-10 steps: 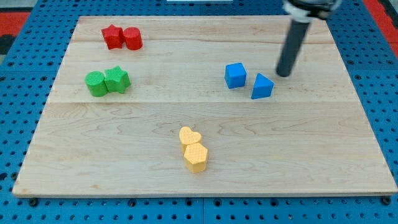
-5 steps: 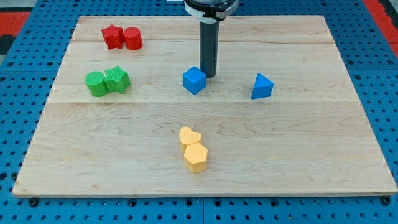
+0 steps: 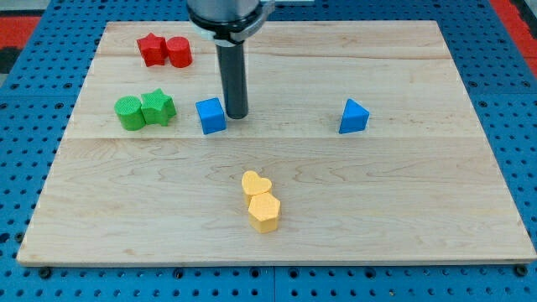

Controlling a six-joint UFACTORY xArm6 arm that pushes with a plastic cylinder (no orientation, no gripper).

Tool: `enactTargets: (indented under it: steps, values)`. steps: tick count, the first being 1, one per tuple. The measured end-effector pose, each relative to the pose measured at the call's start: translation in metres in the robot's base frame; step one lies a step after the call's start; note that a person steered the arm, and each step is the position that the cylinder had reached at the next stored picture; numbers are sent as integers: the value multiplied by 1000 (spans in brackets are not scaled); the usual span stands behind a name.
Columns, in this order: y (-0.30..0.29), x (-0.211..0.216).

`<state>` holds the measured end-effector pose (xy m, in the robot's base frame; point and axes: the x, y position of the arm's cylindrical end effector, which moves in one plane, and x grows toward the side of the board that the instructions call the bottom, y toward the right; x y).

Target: Push the blue cube closer to the green star

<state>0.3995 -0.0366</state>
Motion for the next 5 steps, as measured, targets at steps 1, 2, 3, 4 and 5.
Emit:
enactTargets:
  steps: [1,2,3,4,5]
  values:
    - [7,4]
    - [-25,9]
    - [-32,13]
    - [-55,13]
    - [-45,10]
